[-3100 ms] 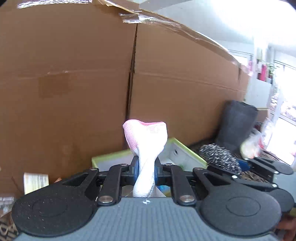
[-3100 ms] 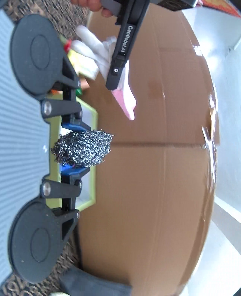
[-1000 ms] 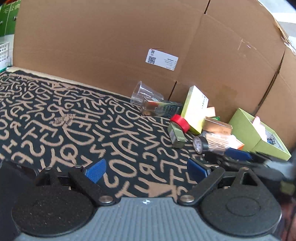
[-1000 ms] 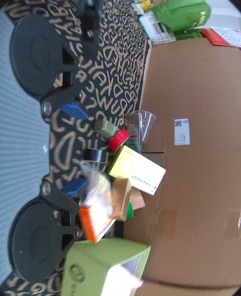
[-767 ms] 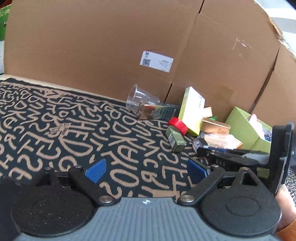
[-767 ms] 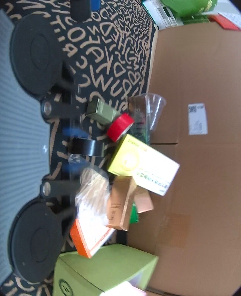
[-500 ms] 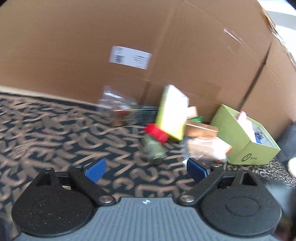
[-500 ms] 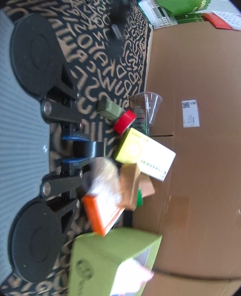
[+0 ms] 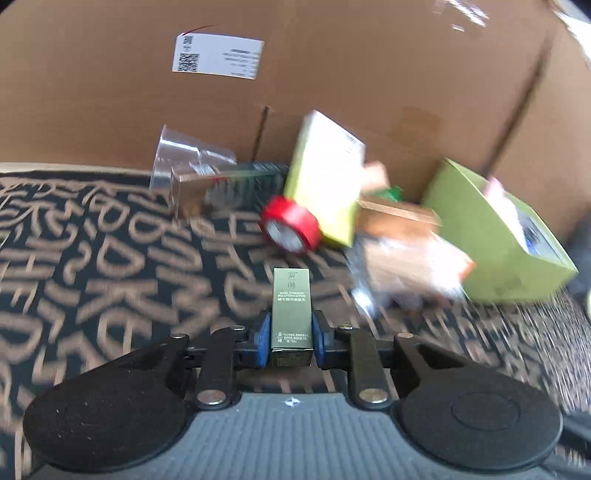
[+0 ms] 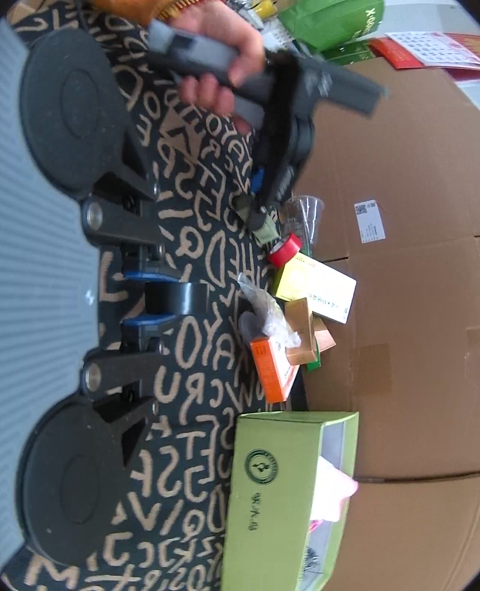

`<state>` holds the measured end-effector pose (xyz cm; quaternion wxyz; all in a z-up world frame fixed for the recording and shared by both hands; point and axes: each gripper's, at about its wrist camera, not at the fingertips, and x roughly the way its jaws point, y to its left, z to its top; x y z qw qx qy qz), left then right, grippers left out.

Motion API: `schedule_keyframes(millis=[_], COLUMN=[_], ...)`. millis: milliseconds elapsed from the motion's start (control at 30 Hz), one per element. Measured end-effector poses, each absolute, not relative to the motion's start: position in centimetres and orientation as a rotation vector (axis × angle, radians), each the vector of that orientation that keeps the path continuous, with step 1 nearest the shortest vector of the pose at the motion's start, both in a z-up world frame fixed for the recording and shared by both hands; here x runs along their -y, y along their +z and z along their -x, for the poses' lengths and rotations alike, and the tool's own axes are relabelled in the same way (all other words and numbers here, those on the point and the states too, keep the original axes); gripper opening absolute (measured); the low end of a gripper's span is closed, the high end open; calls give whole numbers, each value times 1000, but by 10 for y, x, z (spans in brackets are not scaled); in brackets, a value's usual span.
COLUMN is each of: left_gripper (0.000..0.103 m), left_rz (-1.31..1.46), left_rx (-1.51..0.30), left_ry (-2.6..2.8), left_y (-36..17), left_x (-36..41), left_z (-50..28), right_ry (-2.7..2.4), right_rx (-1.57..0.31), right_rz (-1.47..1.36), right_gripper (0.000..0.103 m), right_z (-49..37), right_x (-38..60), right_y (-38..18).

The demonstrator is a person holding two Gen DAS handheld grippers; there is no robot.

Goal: Organize objects
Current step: 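Grasp the small olive bottle with the left tool while the right grasps the black tape roll, then carry the olive bottle and tape roll toward the lime-green box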

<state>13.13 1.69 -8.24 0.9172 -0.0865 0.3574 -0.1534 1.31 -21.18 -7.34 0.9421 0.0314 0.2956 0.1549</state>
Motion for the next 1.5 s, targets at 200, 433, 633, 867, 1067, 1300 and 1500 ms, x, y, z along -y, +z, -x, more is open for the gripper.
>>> schedule_keyframes(millis=[200, 433, 633, 867, 1067, 1300, 1500], left_gripper=[23, 31, 32, 33, 24, 23, 23], left_rz=[125, 63, 81, 77, 64, 58, 54], left_rx=[-746, -719, -732, -720, -720, -681, -616], left_ry=[-350, -358, -374, -365, -398, -423, -479], left_y=[-86, -82, -84, -88, -86, -72, -48], left_x=[4, 21, 25, 25, 24, 28, 43], left_z=[-75, -69, -62, -58, -53, -44, -41], right_ry=[338, 310, 306, 291, 277, 250, 223], right_rx=[-620, -613, -623, -634, -626, -590, -534], right_rz=[-85, -90, -107, -85, -52, -71, -119], right_gripper=[18, 18, 18, 20, 18, 18, 18], right_z=[0, 13, 17, 17, 18, 26, 33], right_x=[221, 233, 236, 229, 222, 232, 256], right_y=[-82, -82, -85, -87, -87, -78, -66])
